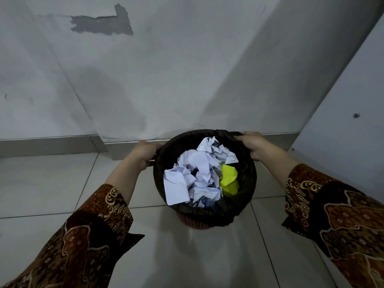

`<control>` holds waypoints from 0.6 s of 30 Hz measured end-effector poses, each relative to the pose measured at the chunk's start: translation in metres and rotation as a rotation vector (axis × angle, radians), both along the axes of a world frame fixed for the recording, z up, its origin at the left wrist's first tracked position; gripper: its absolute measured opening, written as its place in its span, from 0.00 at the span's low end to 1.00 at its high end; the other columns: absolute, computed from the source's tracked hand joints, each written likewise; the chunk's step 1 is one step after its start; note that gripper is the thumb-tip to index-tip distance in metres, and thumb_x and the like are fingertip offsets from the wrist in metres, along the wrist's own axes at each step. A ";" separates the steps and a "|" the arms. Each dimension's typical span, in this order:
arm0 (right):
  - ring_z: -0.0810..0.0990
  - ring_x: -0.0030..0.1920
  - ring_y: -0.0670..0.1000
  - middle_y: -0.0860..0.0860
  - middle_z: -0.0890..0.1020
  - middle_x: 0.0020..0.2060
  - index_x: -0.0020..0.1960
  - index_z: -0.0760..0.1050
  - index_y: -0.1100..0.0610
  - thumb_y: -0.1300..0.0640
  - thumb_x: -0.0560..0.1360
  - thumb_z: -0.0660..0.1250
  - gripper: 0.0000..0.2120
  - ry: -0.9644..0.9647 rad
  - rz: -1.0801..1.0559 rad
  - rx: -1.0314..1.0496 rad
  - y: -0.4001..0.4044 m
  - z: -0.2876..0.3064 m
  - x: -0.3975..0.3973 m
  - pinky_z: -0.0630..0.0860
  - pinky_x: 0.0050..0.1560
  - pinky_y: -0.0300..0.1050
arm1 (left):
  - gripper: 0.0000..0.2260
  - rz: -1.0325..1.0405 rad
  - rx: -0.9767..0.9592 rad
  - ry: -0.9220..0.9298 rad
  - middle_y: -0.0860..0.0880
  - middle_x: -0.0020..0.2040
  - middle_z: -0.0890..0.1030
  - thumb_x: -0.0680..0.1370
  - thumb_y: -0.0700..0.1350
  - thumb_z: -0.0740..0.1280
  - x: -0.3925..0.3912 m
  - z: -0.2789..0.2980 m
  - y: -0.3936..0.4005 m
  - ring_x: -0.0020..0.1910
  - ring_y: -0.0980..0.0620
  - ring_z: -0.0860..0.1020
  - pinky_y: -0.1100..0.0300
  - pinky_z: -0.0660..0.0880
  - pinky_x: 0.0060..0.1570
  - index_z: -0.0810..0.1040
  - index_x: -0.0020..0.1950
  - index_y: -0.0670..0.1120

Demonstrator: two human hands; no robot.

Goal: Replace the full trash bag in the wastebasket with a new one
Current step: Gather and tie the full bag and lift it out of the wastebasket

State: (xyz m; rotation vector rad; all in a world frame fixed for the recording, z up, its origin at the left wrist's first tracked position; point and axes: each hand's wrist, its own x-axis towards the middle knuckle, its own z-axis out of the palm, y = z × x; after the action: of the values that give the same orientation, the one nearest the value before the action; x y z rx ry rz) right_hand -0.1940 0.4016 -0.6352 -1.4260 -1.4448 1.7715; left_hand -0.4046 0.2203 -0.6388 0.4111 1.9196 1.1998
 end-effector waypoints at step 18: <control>0.80 0.43 0.56 0.58 0.81 0.44 0.41 0.77 0.57 0.54 0.73 0.65 0.07 0.018 -0.084 0.188 -0.004 0.017 -0.025 0.77 0.47 0.47 | 0.14 0.226 0.215 0.503 0.41 0.46 0.80 0.79 0.47 0.61 -0.003 -0.001 0.016 0.52 0.42 0.78 0.59 0.68 0.46 0.79 0.50 0.37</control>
State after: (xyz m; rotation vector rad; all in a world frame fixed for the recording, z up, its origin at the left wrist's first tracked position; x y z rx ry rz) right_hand -0.2188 0.3979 -0.6178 -1.3495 -1.4768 1.5496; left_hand -0.4072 0.2361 -0.6395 0.6746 2.3150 1.5706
